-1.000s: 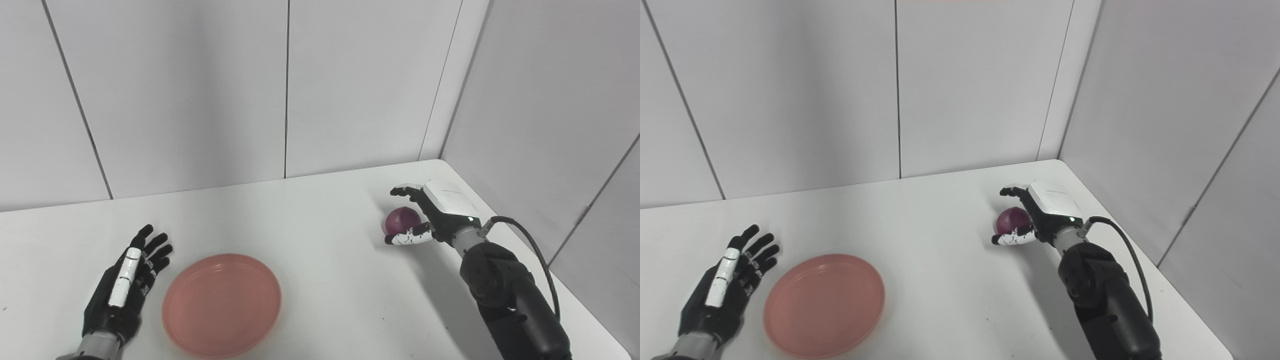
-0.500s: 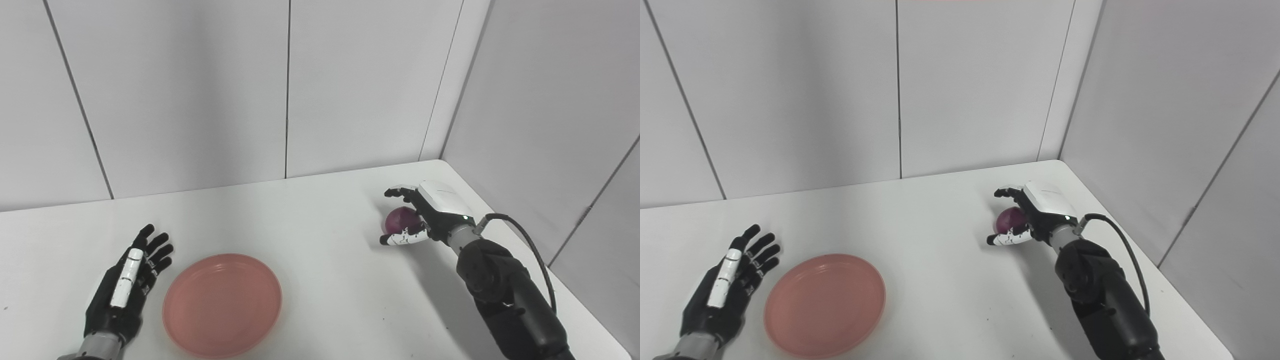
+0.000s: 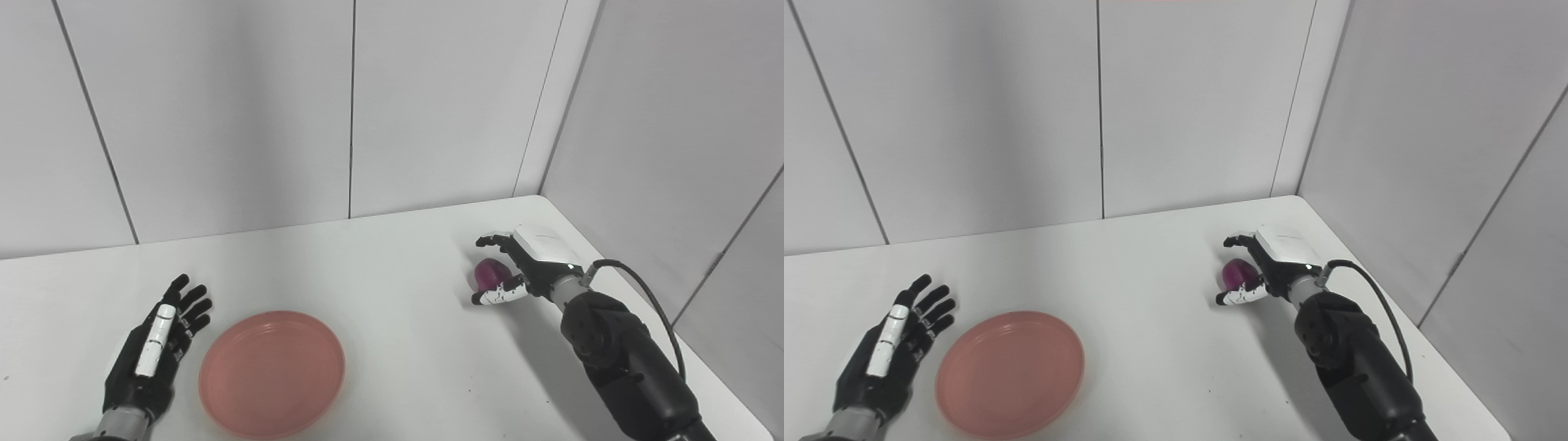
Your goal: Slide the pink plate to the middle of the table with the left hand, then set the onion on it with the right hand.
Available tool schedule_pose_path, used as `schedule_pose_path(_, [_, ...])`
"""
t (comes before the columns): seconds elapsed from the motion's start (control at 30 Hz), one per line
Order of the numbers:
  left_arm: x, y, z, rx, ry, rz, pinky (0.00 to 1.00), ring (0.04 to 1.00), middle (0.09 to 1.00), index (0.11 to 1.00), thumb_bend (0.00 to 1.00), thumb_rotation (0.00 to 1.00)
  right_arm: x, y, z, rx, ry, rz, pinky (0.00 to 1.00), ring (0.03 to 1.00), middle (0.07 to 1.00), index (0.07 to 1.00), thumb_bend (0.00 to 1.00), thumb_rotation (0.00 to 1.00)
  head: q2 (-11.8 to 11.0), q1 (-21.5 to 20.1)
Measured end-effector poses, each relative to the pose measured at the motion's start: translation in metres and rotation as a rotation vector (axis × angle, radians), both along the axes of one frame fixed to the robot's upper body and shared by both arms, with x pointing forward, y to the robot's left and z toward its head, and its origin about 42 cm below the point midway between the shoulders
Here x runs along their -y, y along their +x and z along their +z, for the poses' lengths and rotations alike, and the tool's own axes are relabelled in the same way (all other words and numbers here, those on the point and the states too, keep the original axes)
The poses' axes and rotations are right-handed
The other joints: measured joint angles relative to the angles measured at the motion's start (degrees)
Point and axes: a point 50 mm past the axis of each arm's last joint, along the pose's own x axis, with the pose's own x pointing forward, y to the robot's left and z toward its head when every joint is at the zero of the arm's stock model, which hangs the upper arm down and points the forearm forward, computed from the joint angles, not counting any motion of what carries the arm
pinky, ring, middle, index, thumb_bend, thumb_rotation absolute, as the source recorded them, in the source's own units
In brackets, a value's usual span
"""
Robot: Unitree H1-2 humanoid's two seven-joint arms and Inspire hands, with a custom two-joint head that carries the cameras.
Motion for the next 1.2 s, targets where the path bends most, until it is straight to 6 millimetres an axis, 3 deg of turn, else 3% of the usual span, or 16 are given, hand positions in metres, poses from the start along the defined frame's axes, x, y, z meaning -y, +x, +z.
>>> schedule_pose_path(0.5, [0.000,0.000,0.000,0.000,-0.001,-0.001,0.90,0.878,0.884,0.907,0.65,0.74,0.002,0.001,-0.006,-0.063,0.015,-0.030,0.64,0.828,0.873,0.818,1.00,0.38,0.17,-0.09])
schedule_pose_path(1.2, [-0.001,0.000,0.000,0.001,0.003,-0.008,0.91,0.892,0.894,0.914,0.64,0.75,0.004,0.000,-0.014,-0.111,0.057,-0.035,0.63,0.800,0.833,0.810,0.99,0.36,0.53,0.00])
